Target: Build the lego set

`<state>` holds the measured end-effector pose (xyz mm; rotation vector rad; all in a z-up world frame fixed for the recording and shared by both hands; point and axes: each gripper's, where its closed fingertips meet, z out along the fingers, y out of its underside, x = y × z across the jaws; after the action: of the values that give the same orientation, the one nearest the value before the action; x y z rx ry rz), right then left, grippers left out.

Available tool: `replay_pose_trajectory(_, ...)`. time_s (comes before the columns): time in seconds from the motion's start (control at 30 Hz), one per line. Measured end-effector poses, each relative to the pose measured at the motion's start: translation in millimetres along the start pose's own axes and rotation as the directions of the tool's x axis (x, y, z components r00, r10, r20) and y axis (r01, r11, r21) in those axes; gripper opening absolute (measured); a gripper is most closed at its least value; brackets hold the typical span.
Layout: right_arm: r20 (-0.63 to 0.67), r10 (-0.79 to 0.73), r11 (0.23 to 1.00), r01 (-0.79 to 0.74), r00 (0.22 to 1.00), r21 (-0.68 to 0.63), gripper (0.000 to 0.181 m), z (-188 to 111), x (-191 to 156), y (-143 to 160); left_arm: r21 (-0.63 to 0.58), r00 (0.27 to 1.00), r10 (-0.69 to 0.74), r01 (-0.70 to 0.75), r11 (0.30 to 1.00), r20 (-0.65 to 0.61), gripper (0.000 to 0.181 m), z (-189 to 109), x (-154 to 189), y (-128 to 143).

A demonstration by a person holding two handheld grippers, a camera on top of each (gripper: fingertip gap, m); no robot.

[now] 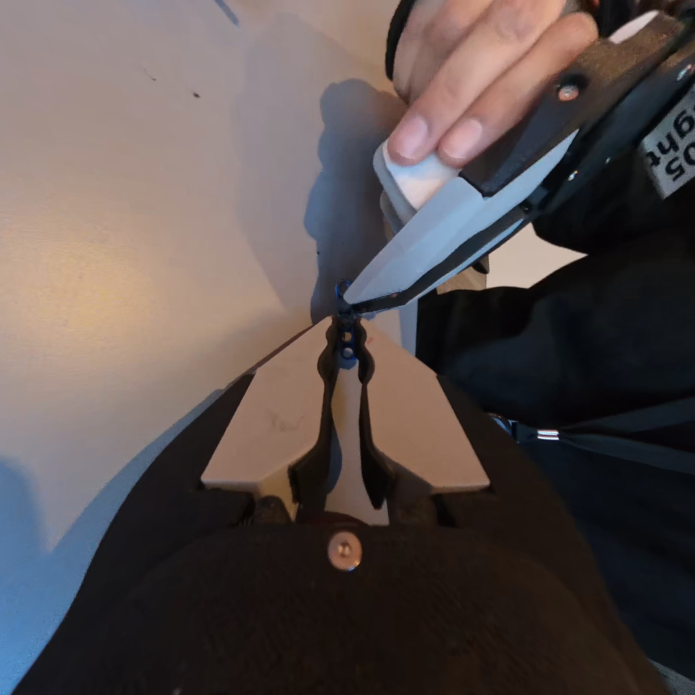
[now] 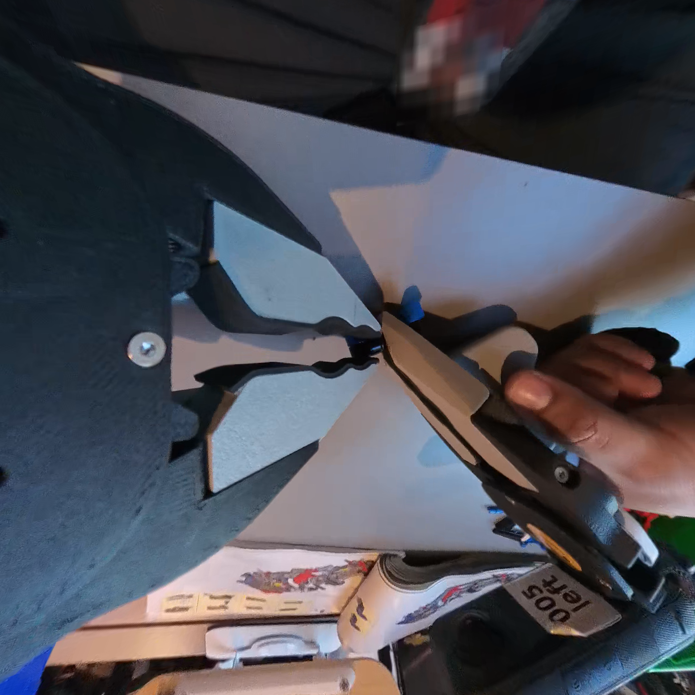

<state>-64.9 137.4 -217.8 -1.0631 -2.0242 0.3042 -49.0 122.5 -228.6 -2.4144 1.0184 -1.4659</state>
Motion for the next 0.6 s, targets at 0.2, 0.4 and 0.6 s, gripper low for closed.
replay_pose_trajectory(0.2,-0.013,0.256,0.963,-0.253,0.967,0.089,0.006,0,8,5,0.122,0.991,0.017,-0.034,0.992,0.136,0.006,-3,-6,-9)
replay_pose_trajectory(0.4,-0.12,0.368,0.929,-0.359,0.922,0.094,0.006,1,25,10,0.284,0.956,-0.012,-0.075,0.956,0.292,0.005,-14,-15,-23)
replay_pose_trajectory(0.6,-0.179,0.51,0.858,-0.481,0.841,0.18,0.005,-7,51,7,0.492,0.979,-0.125,0.029,0.87,0.164,0.006,-28,-10,-45)
